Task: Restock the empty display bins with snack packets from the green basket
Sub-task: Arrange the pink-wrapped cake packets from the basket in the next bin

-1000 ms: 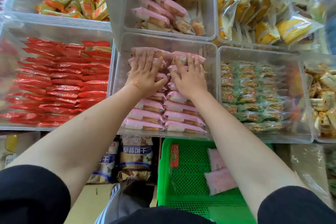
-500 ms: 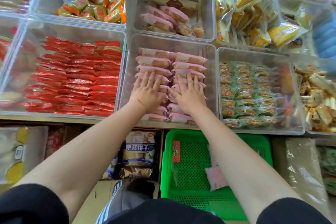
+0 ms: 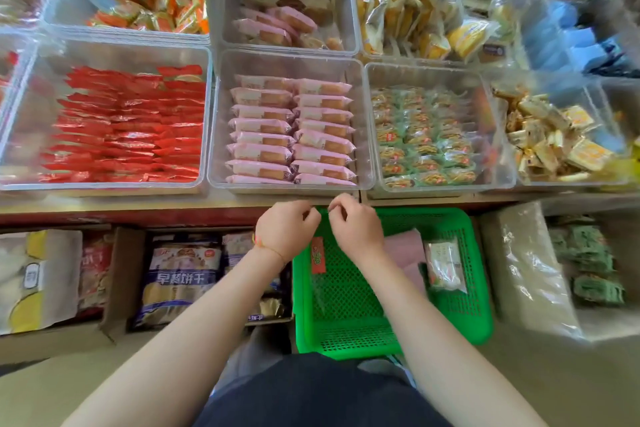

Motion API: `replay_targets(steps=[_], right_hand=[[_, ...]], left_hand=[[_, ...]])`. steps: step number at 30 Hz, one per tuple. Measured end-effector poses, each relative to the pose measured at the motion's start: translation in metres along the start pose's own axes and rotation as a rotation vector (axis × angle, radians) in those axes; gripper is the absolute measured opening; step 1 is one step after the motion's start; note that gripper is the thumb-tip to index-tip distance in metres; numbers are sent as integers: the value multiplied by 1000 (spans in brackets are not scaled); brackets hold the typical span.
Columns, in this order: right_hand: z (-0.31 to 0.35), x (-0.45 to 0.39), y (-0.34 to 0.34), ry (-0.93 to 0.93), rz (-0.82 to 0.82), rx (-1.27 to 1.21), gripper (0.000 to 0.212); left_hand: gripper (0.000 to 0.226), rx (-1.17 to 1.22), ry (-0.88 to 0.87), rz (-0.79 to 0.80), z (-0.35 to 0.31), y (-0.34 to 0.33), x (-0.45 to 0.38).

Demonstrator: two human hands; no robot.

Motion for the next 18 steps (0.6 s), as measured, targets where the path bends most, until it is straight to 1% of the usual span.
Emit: replay_targets(steps=[3,5,7,8,10,12,13,14,16,18], right_hand=[[-65,7,-16,-173,177,109,20],[-111,10,-31,-227,295,214,18],[-154,17,-48,-237,428,328,12],[-176,22,-54,-241,500,388,15],[-220,31,-60,-240,598,497,35],[-261,35,-55,-210,647,630,65],[-280,36,-52,-183,651,694,77],[-295,36,-48,-146,643,747,84],[-318,40,-45,-59,626,817,90],[-330,44,-45,3,603,883,85]], left_hand=[[26,12,63,239,2,-53,8],[22,29,91,340,-2,-84,13],[22,54,133,353,-4,-112,15],[24,69,165,354,-5,-127,18],[26,90,228,381,-11,-156,28],[26,114,278,423,-17,-187,38],[26,126,304,445,-19,-202,43],[26,143,335,467,-21,-216,47],[25,184,409,494,-22,-243,54],[21,242,490,494,-24,-268,61]])
Point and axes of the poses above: each hand's wrist, its own x-axis away from the middle knuckle, its own y-axis out of the back of the hand, z = x × y, the point moved 7 cm from there along -x, towards the middle knuckle, and after that the axes turned 6 degrees about -y, right-handed, at the moved point
